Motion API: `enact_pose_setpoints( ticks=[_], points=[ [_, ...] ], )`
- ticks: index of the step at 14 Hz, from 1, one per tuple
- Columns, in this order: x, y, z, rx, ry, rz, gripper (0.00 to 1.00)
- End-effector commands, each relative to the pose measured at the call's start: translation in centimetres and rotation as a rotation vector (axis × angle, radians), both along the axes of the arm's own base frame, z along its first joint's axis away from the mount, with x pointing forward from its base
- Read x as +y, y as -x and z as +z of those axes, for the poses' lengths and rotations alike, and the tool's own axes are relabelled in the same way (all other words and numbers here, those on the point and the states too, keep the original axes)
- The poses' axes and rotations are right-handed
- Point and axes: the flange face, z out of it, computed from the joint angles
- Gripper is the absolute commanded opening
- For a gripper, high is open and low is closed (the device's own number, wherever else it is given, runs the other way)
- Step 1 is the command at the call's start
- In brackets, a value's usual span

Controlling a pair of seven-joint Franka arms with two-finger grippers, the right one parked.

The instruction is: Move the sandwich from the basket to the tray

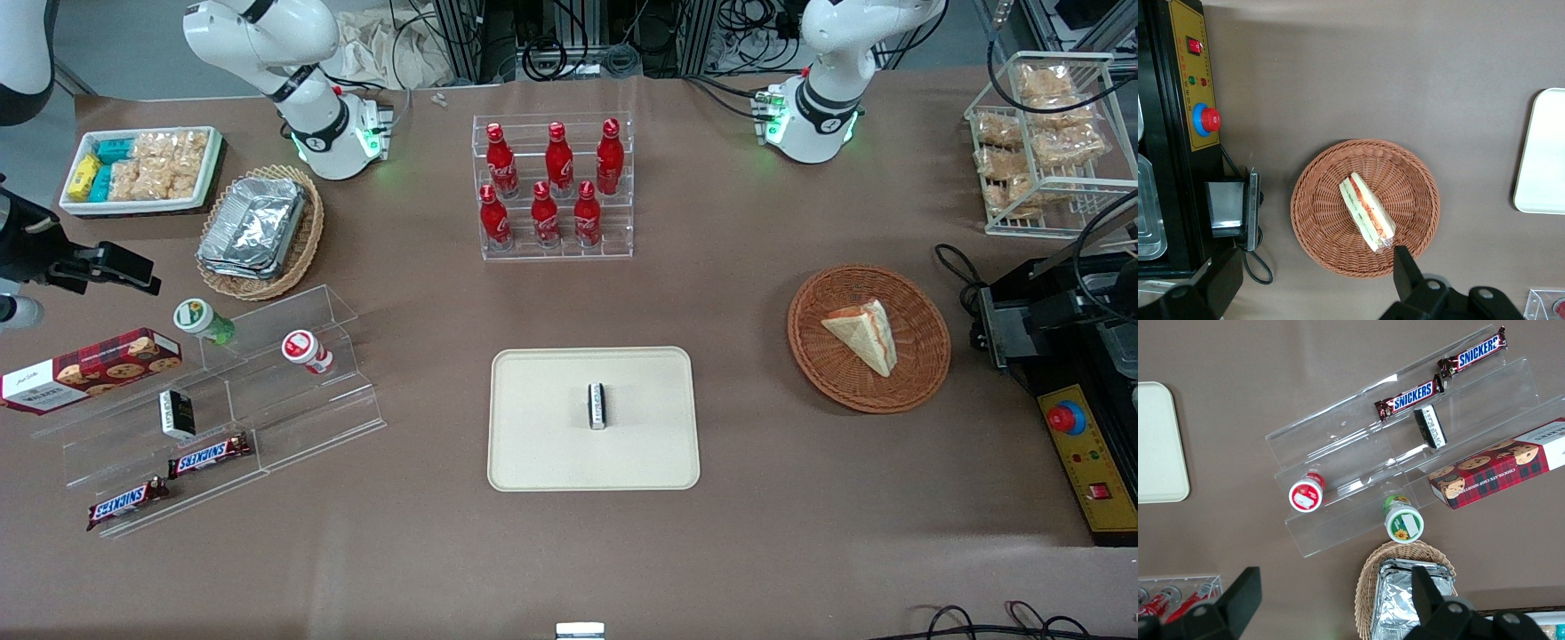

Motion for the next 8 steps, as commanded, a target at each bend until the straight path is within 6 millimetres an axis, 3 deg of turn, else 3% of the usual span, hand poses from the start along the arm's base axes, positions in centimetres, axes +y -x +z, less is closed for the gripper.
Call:
enact_pose_setpoints(
  ticks=[1, 5, 8],
  points=[
    [0.0, -0.2, 0.8, 0.000, 0.017, -0.012, 1.00],
    [0.0, 0.0, 0.3, 0.018, 0.018, 0.001, 1.00],
    [1.0, 1.0, -3.1, 0.091, 0.029, 0.279, 1.00]
  ],
)
